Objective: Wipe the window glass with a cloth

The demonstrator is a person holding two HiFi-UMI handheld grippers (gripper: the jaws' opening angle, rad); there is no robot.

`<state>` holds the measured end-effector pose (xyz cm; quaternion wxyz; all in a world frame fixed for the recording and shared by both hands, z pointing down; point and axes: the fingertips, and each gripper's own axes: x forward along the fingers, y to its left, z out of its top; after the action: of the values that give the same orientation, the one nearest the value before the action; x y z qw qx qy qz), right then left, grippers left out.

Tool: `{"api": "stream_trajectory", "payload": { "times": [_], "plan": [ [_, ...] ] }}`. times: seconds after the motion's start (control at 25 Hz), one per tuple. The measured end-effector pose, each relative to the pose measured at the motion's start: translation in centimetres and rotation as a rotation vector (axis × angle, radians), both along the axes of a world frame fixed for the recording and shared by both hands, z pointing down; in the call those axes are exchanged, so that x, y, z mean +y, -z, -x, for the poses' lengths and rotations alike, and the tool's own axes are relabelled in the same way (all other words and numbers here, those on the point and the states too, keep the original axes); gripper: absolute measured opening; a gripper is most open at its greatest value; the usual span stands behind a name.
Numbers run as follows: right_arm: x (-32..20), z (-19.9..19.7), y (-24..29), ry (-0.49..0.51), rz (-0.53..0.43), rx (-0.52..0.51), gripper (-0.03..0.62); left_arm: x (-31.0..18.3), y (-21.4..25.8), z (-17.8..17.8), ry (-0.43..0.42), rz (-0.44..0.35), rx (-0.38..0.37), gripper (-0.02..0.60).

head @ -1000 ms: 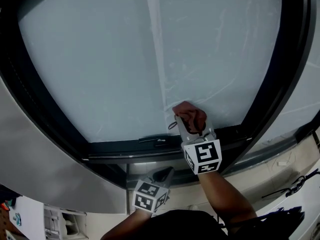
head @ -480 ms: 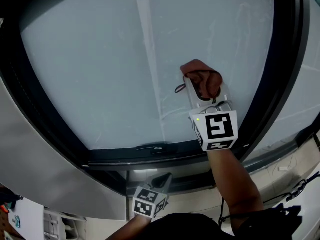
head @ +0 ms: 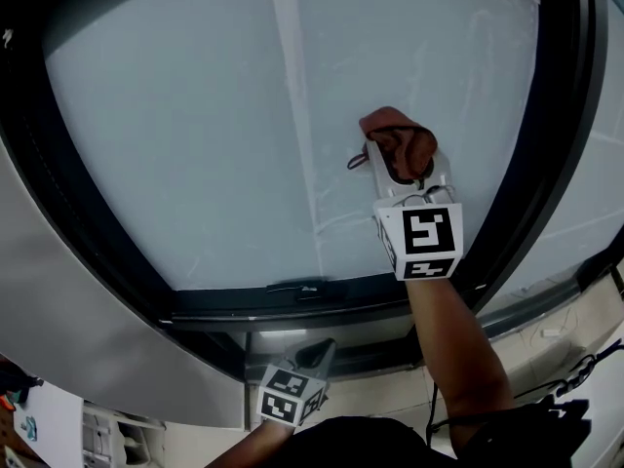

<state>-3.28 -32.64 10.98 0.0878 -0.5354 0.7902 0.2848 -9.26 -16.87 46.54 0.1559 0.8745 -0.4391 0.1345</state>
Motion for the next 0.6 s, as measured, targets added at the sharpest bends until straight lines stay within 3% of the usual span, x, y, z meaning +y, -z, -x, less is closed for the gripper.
{"api": "stream_trajectory", "payload": {
  "times": [0.6],
  "plan": [
    [-0.2,-0.1,-5.6,-0.019,0.080,0.020,0.129,0.9,-0.6,-0.6,-0.040,0.018,-0.006,0.017]
  ]
}}
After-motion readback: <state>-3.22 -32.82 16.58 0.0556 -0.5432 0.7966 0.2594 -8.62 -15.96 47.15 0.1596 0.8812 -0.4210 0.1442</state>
